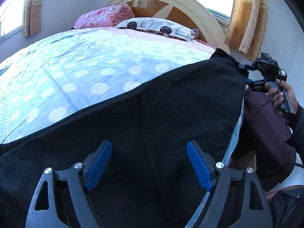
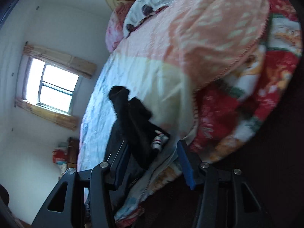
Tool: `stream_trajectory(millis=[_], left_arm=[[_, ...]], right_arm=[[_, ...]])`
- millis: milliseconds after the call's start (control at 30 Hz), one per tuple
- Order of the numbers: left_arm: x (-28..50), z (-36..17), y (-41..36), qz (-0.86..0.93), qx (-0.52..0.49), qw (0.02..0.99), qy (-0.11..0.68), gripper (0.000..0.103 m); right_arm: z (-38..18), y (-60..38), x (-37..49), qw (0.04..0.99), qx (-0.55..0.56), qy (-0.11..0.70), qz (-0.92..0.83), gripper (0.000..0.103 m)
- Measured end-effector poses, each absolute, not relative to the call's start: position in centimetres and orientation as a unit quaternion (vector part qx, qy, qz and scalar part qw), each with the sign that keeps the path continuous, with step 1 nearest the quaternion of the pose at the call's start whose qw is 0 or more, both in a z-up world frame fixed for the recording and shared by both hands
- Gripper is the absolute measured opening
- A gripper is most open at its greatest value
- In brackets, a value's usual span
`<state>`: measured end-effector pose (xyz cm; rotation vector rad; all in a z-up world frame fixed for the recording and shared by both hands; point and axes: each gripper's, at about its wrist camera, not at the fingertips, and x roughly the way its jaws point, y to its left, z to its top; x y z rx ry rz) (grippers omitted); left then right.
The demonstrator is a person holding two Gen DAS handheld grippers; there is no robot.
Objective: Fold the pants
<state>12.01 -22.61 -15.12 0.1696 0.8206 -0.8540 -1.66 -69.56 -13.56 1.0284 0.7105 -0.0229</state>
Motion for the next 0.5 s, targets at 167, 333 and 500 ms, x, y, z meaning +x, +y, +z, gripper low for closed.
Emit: stream_trajectory(millis=[167,333,500], left_arm=[[11.9,-15.3,-22.4,-0.403,0.078,0.826,0.386,0.084],[11.9,-15.5,-22.5,-0.405,0.077,0.826,0.384,0.086],[11.7,-15.5,-22.5,-0.407,0.079,0.826,0.382,0.088]], right_arm=[[-12.3,-68.3,-1.4,0.833,0.435,0.339,-0.050,0.037],[-9.3,-67.4,-2.4,0.857,0.409,0.308,-0.050,0.037],[-8.5,-68.2,0.2,0.880,0.335,0.329,-0.066,0.046]])
